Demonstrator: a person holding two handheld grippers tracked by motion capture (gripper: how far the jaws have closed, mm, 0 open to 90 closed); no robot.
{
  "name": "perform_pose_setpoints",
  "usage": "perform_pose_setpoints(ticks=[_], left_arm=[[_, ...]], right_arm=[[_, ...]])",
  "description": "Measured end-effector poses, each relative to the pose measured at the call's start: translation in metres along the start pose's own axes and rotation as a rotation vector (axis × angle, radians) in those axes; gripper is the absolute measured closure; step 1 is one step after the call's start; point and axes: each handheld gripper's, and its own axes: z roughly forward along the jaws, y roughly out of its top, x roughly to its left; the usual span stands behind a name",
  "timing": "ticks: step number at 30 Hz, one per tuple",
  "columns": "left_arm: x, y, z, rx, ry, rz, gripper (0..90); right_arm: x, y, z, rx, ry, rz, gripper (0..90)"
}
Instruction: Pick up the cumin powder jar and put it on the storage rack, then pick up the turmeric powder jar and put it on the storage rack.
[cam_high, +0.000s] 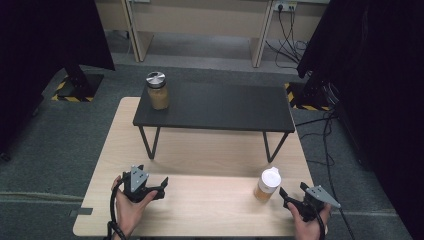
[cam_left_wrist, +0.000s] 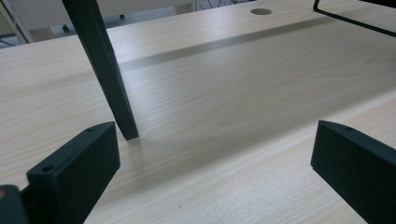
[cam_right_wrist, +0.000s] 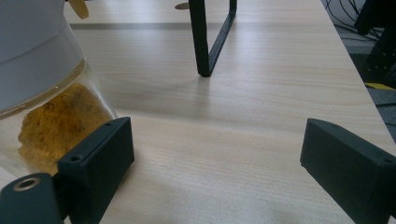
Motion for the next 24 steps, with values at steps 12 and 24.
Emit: perform_pose_setpoints(ticks=[12,24], left_arm=[[-0.0011,-0.0015,0.0003,-0.014,-0.010,-0.003,0.4],[-0.0027,-0.0022,-0.0010,-0.019,-0.010,-0.007,0.4]], right_arm=[[-0.0012,-0.0013,-0.0008,-0.008,0.005,0.003,9.4],[-0.0067,-0.0030,-0.0017,-0.016,0.047,-0.022,8.5]])
